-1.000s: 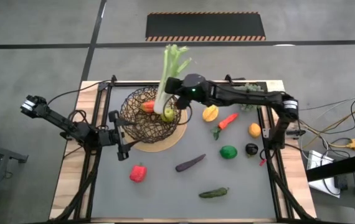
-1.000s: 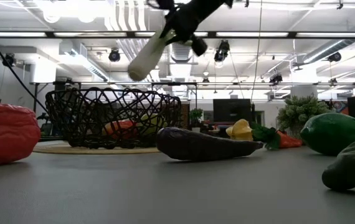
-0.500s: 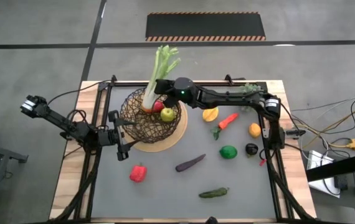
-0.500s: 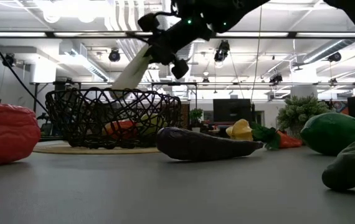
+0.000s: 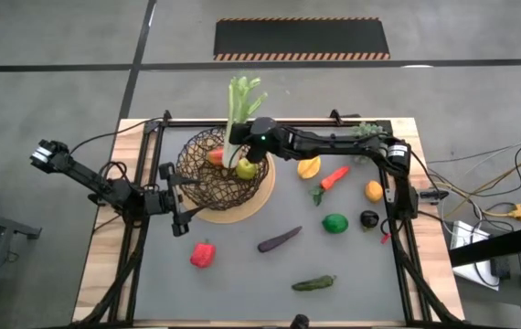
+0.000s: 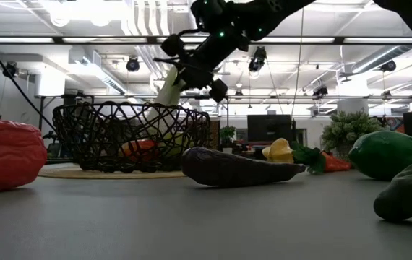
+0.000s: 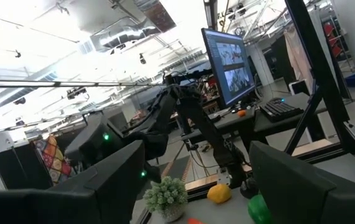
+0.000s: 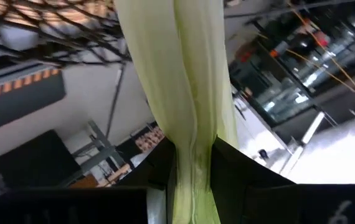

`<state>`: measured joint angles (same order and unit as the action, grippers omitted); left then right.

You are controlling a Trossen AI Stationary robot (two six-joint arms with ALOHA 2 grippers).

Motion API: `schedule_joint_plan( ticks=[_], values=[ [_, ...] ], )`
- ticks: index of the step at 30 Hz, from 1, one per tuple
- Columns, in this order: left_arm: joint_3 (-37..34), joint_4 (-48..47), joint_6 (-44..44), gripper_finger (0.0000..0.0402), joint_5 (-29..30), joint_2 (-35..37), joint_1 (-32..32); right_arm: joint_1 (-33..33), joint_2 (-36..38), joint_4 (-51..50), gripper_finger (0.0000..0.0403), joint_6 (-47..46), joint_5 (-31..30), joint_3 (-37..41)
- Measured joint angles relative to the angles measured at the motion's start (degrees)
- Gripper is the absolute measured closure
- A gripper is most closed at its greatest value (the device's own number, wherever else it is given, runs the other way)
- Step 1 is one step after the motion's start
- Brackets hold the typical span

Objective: Build produce basket
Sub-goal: Put the green celery into the black wire basket

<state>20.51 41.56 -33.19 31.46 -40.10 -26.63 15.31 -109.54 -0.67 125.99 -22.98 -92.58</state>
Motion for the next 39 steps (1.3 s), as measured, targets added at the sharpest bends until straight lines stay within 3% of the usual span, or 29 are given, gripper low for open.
schedule_joint_plan(
  ticks=[6,15,28,39],
  values=[
    [-0.02,0.00,0.00,0.0130,0.00,0.01,0.00,0.00,-2.01,-0.80,0.0337,-0.13,-5.69,-0.02],
    [-0.02,0.01,-0.02,0.0130,0.02,-0.11,0.00,-0.04,-2.01,-2.27,0.0317,-0.97,-5.58,-0.04],
    [-0.09,0.00,-0.04,0.0130,0.02,-0.02,0.00,-0.05,-1.99,-2.68,0.0239,-6.73,-5.18,-0.04],
    [-0.09,0.00,-0.06,0.0130,0.02,-0.11,0.00,-0.47,-1.07,-2.79,0.0236,-7.29,-5.38,-0.19]
  ],
)
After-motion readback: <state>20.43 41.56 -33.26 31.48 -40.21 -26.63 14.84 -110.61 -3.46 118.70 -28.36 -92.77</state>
